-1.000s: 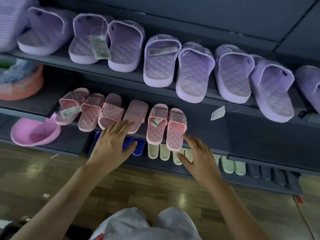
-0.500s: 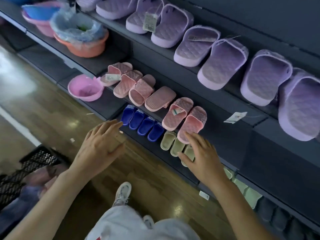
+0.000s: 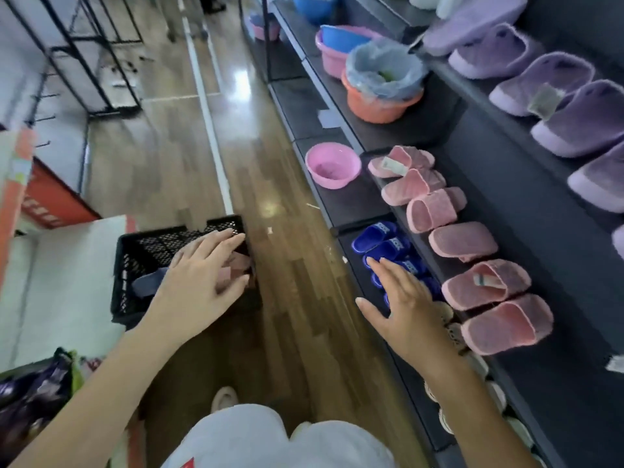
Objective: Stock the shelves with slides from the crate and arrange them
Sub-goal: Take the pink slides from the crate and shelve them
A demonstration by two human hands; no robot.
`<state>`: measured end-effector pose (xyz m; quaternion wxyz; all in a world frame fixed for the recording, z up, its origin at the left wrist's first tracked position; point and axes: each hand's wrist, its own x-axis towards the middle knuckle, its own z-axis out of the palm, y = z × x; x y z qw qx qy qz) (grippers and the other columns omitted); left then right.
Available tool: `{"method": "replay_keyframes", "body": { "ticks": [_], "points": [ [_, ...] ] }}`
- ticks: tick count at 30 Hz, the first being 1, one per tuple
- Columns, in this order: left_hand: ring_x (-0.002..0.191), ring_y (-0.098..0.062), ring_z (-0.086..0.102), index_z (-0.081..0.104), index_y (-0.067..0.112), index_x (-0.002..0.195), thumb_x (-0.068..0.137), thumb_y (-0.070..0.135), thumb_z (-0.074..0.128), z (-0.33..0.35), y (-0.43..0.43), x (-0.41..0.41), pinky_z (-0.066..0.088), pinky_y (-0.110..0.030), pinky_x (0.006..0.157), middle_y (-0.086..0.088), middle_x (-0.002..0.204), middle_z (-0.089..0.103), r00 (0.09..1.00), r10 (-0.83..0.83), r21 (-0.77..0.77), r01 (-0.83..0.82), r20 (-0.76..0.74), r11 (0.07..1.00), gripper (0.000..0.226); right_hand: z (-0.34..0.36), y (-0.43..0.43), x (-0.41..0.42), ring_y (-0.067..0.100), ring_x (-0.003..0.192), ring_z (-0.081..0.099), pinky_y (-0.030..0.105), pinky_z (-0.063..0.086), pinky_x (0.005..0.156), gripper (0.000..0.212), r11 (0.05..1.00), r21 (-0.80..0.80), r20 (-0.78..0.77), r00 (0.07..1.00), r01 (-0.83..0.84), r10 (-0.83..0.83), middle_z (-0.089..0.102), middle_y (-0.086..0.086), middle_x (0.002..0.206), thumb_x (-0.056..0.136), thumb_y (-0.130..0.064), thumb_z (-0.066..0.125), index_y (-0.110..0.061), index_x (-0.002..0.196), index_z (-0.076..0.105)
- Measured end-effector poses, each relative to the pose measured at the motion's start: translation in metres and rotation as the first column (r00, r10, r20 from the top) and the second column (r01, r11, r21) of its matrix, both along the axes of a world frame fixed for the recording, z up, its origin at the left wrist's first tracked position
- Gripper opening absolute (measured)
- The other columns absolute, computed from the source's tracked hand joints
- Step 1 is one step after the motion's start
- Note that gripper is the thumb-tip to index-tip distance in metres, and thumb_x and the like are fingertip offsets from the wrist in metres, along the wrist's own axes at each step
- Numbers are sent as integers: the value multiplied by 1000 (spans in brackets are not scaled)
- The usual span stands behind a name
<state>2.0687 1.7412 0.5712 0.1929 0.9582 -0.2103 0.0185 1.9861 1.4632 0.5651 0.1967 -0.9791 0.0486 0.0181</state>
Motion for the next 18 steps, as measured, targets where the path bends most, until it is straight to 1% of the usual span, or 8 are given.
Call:
{"method": "replay_keyframes", "body": {
  "ticks": [3, 5, 8, 10, 16, 18],
  "points": [
    [122, -30, 49, 52, 16, 129, 81, 48, 39, 0, 41, -4, 39, -49, 101, -6, 133, 53, 995, 97, -5, -97, 18, 995, 59, 2, 34, 28, 17, 137, 29, 36, 20, 112, 81, 994, -8, -28, 994, -106, 106, 33, -1, 149, 75, -66, 18, -27, 144, 28],
    [121, -30, 50, 53, 15, 127, 81, 48, 38, 0, 70, -4, 40, -47, 99, -6, 131, 54, 989, 150, -11, -150, 12, 989, 58, 5, 61, 44, 17, 137, 28, 35, 18, 112, 78, 987, -22, -26, 987, -159, 158, 33, -1, 149, 77, -66, 20, -27, 144, 28],
    [124, -27, 47, 51, 15, 130, 81, 51, 35, -1, 118, 1, 37, -43, 101, -4, 134, 52, 976, 216, 9, -216, -8, 976, 64, 8, 108, 67, 16, 138, 25, 36, 17, 113, 63, 974, -20, -28, 974, -225, 225, 30, -2, 150, 90, -55, 41, -28, 145, 26],
    [125, -27, 46, 49, 16, 132, 79, 52, 34, -3, 150, 6, 37, -43, 101, -3, 135, 50, 966, 257, 21, -256, -18, 966, 66, 8, 140, 80, 15, 139, 24, 36, 17, 114, 62, 968, -18, -31, 968, -250, 249, 29, -3, 150, 91, -48, 47, -29, 145, 25],
    [120, -29, 49, 49, 17, 131, 78, 50, 34, -10, 243, 29, 39, -44, 98, -4, 133, 51, 947, 319, 71, -317, -17, 946, 64, 4, 238, 118, 14, 139, 25, 28, 13, 111, 62, 949, -26, -40, 949, -315, 314, 29, -4, 151, 90, -48, 48, -31, 145, 26],
    [119, -30, 49, 50, 16, 131, 77, 49, 35, -12, 266, 38, 40, -46, 97, -6, 133, 52, 945, 326, 69, -324, -13, 943, 65, 3, 264, 127, 13, 140, 23, 28, 13, 111, 61, 944, -24, -62, 943, -330, 328, 26, -6, 152, 90, -49, 47, -33, 145, 24]
  ]
}}
